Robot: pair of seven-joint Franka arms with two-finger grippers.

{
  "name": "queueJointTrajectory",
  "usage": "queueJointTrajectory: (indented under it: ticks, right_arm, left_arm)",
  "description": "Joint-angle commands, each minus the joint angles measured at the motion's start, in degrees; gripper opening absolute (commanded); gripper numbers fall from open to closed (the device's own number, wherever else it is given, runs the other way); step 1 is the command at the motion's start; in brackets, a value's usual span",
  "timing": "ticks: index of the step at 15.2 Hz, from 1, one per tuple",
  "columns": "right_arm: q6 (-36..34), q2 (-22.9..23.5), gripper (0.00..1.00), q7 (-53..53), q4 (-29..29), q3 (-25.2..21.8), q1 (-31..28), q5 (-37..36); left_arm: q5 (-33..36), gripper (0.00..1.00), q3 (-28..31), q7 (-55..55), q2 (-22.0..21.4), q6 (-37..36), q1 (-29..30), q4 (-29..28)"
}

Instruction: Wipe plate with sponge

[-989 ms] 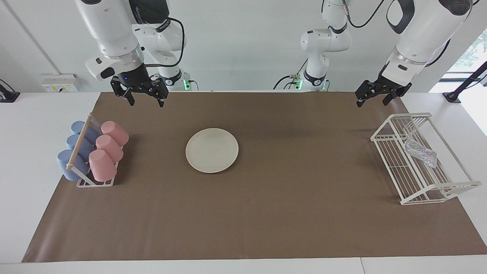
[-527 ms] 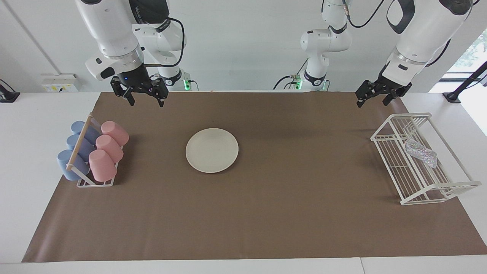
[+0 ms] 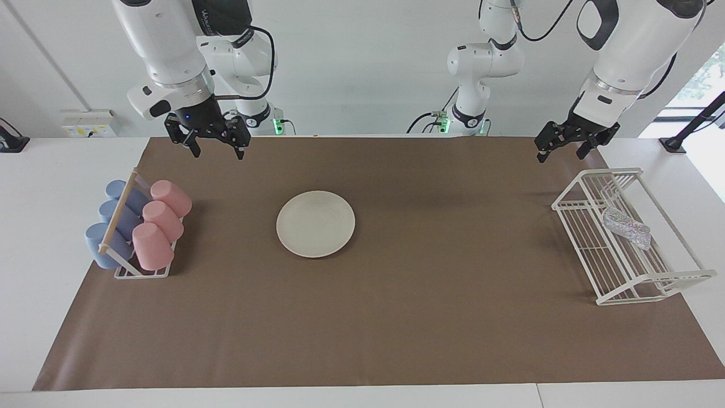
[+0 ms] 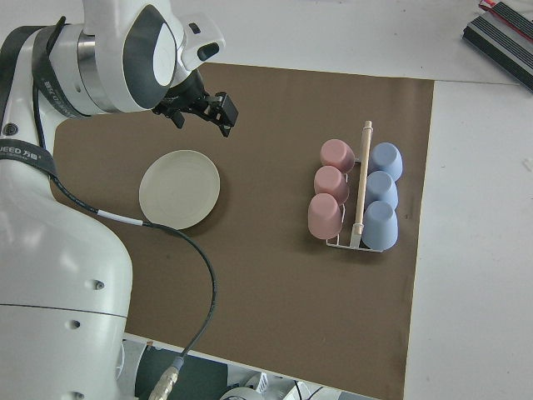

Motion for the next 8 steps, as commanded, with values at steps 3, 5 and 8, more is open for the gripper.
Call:
queueJointTrajectory:
  ticks: [3,5,8]
  right_arm:
    - [-0.34,-0.47,1.00,0.31,0.06,0.52,-0.95,0.92]
    - [-0.34,-0.47,1.00,0.31,0.06,0.52,-0.95,0.92]
    - [-0.34,-0.56,1.00,0.40,0.06,0.52,-0.95,0.92]
  left_arm:
    - [14.74,1.00,-0.04,0.85,1.73,4.06,-0.96,-2.18]
    - [21.94,1.00,-0.04,1.64,1.91,7.39,-1.31,-5.16]
    - [33.45,1.00,-0.04,1.56,4.53,11.53,-2.45,-7.90]
